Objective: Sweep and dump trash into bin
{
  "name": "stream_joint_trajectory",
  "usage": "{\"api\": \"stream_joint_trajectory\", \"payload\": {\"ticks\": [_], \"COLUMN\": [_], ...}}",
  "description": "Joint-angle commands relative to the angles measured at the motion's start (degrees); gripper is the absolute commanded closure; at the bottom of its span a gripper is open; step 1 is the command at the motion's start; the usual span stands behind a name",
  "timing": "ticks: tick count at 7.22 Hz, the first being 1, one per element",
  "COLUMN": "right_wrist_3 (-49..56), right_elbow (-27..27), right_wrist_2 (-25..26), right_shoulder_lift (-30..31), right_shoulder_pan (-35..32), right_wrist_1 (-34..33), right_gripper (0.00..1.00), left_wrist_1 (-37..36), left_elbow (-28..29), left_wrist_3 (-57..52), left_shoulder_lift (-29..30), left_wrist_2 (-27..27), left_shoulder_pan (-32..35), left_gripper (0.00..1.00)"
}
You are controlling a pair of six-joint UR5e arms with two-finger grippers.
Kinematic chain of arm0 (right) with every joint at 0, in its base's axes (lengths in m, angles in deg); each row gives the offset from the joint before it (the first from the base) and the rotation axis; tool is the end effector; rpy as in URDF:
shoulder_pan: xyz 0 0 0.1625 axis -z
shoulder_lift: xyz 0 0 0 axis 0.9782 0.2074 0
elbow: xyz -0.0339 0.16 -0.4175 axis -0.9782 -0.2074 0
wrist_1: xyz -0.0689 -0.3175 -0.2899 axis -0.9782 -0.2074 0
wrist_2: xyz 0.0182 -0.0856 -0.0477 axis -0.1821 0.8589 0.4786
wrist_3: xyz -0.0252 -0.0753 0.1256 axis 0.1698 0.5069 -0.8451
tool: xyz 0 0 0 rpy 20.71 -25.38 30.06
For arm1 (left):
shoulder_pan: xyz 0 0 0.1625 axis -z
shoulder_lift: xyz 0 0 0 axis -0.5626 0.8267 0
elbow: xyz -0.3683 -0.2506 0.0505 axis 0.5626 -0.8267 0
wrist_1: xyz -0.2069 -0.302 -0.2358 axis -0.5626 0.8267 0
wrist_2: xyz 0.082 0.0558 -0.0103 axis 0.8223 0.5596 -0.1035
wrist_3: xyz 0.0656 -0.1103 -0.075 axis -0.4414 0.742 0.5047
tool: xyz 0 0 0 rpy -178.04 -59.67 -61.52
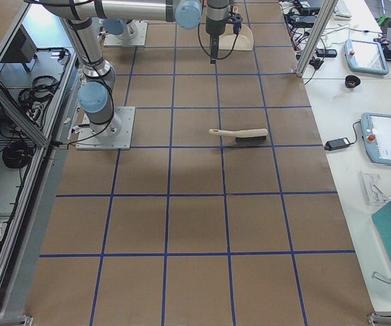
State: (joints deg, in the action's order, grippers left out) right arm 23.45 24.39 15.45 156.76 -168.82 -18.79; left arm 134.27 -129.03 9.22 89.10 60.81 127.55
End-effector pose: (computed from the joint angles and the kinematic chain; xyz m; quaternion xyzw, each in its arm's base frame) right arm 0.1412 -0.5254 0.4381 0.0227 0.9997 0.0023 0.0025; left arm -0.1621 -0.5528 0.4380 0.0184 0.9997 -0.0149 0.0108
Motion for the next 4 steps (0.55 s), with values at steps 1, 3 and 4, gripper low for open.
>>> {"api": "stream_joint_trajectory", "payload": {"ticks": [1,3,4], "right_wrist_3": [-0.04,0.05,0.05], "right_elbow": [0.00,0.00,0.00], "right_wrist_2": [0.02,-0.07,-0.07], "right_shoulder_lift": [0.09,0.00,-0.09], "right_shoulder_pan": [-0.09,-0.09,0.00], "right_wrist_1": [0.11,0.02,0.02], "right_gripper": [0.00,0.00,0.00], "left_wrist_1": [-0.33,-0.33,-0.24], "left_elbow": [-0.43,-0.69,-0.69], "left_wrist_3": [-1.53,-2.07,-2.07], "left_shoulder_lift": [-0.29,-0.02,0.15], "left_wrist_2": [0.10,-0.16,-0.16], "left_shoulder_pan": [0.47,0.47,0.55], "left_gripper": [0.00,0.00,0.00]}}
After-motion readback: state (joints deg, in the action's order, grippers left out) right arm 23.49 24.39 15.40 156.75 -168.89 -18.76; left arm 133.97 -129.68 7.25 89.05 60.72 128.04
